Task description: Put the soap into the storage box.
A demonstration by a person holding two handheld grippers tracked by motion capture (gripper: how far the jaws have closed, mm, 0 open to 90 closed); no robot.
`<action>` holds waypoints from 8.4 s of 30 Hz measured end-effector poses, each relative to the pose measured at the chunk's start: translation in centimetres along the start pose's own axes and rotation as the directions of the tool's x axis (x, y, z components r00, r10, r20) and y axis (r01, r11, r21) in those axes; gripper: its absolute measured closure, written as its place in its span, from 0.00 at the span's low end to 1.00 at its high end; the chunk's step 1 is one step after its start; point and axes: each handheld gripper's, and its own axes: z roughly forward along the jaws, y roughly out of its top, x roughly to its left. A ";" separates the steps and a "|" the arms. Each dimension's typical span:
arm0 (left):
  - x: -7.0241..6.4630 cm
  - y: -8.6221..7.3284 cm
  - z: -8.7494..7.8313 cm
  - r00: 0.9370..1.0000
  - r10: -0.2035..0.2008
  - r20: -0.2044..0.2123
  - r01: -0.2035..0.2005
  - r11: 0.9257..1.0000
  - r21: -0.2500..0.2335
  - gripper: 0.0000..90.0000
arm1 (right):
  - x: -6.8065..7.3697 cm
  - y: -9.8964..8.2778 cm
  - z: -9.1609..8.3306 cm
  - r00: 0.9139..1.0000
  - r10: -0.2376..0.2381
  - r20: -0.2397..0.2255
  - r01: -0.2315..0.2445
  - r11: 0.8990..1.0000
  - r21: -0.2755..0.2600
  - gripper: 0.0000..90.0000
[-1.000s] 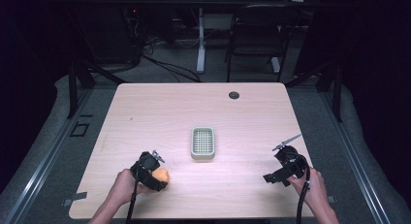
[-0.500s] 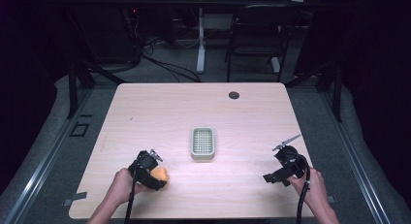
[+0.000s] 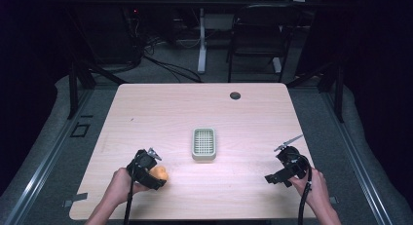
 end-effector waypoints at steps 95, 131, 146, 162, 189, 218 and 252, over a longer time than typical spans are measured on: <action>-1.3 10.4 -2.5 0.990 0.137 0.018 -0.137 0.990 -0.013 0.29 | 0.0 0.0 -0.2 1.000 -0.001 -0.007 0.001 1.000 -0.002 0.07; -1.5 13.8 -1.8 0.985 0.171 0.032 -0.171 0.985 -0.008 0.29 | 0.1 0.0 -0.3 1.000 -0.003 -0.008 0.003 1.000 -0.008 0.07; -1.8 15.4 -1.8 0.983 0.183 0.013 -0.183 0.983 0.002 0.29 | 0.2 0.1 -0.2 1.000 0.001 -0.005 -0.001 1.000 -0.006 0.07; -1.0 16.0 -0.3 0.987 0.160 0.021 -0.160 0.987 -0.001 0.29 | 0.1 0.0 -0.3 1.000 0.000 -0.014 0.000 1.000 -0.006 0.07; -0.6 18.1 2.7 0.987 0.156 0.036 -0.157 0.987 0.028 0.29 | 0.0 0.1 -0.2 1.000 -0.005 -0.013 0.005 1.000 0.004 0.07; -0.5 19.7 5.9 0.993 0.116 0.037 -0.119 0.990 0.074 0.29 | 0.0 0.0 -0.3 1.000 -0.007 -0.011 0.007 1.000 0.007 0.07; -0.1 17.3 0.5 0.999 0.040 0.015 -0.039 0.996 -0.076 0.03 | 0.1 0.0 -0.3 1.000 0.006 -0.018 -0.006 1.000 -0.015 0.07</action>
